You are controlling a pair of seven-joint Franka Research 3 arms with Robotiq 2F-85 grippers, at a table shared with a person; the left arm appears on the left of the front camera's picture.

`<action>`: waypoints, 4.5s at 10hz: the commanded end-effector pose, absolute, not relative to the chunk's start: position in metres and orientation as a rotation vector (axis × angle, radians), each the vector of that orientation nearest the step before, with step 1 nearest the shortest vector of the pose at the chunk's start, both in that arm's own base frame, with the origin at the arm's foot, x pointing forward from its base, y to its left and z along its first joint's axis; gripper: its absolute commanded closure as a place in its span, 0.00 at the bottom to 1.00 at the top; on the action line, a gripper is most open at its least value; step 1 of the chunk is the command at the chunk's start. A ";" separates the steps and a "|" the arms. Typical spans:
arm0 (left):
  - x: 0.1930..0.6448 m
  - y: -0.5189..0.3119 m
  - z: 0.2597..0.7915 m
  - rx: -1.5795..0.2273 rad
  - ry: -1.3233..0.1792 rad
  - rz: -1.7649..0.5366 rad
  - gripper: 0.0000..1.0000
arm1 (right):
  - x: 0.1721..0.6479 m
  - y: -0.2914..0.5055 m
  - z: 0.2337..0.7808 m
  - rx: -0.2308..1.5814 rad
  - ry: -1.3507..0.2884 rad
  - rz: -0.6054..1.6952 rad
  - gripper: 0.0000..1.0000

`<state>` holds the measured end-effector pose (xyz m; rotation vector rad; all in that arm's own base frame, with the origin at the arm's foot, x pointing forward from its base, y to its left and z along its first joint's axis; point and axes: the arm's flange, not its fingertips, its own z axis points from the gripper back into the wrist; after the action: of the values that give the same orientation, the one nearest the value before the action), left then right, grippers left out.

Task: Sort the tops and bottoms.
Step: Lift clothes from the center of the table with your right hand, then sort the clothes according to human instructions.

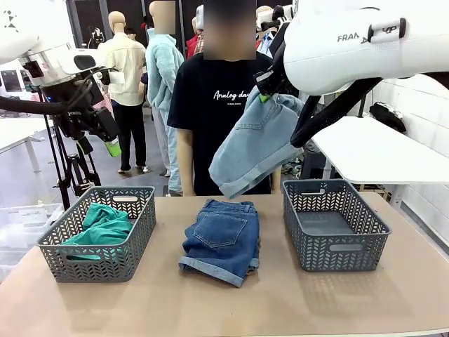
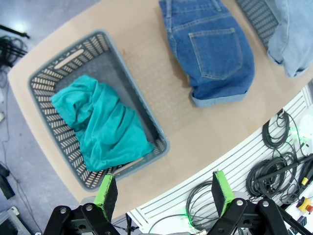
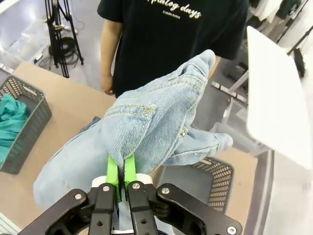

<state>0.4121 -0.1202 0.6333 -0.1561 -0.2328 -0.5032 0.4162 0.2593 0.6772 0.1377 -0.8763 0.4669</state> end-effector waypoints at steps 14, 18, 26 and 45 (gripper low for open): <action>0.412 -0.120 0.634 -0.158 -0.238 -0.491 0.00 | 0.416 0.259 0.677 0.138 -0.876 0.467 1.00; 0.412 -0.120 0.634 -0.158 -0.238 -0.491 0.00 | 0.416 0.259 0.677 0.138 -0.876 0.467 1.00; 0.412 -0.120 0.634 -0.158 -0.238 -0.491 0.00 | 0.416 0.259 0.677 0.138 -0.876 0.467 1.00; 0.412 -0.120 0.634 -0.158 -0.238 -0.491 0.00 | 0.416 0.259 0.677 0.138 -0.876 0.467 1.00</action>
<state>0.4122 -0.1202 0.6332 -0.1561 -0.2326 -0.5032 0.4175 0.2607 0.6738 0.1374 -0.8633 0.4671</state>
